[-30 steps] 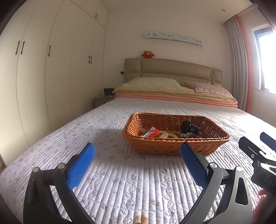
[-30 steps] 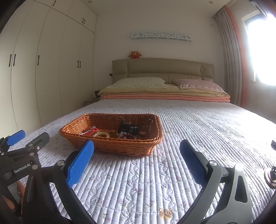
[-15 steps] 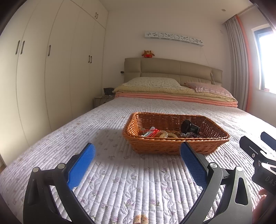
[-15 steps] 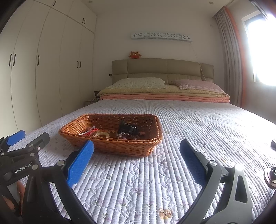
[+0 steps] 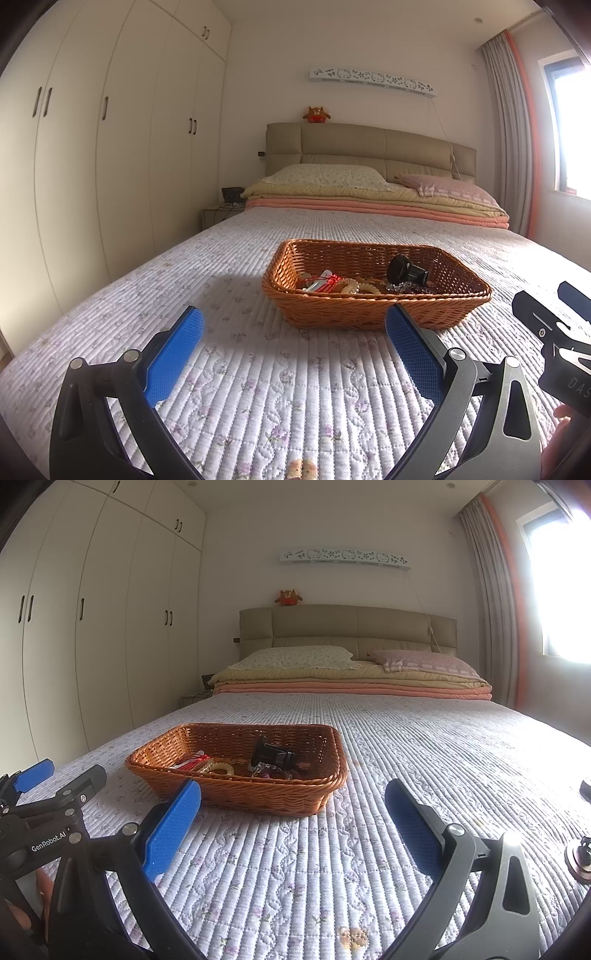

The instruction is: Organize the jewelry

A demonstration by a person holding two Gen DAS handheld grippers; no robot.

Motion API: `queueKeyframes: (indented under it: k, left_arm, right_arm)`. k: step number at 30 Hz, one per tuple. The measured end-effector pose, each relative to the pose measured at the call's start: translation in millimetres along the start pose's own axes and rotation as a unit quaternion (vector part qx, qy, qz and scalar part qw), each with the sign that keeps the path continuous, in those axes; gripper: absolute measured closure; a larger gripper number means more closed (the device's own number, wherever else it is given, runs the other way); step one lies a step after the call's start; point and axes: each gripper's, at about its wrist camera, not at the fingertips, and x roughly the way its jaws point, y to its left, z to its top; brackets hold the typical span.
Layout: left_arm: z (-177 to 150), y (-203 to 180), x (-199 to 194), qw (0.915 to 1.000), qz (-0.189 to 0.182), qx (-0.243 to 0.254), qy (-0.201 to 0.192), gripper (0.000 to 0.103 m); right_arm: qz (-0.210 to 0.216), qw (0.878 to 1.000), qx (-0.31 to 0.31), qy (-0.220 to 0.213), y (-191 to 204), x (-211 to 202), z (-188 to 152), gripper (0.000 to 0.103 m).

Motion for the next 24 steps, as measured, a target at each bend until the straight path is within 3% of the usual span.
queueKeyframes:
  k: [24]
  left_arm:
    - [-0.5,0.6,2.3,1.0000,-0.003,0.001,0.006,0.007]
  right_arm:
    - [0.001,1.000,-0.004,0.001,-0.1,-0.1,0.4,0.008]
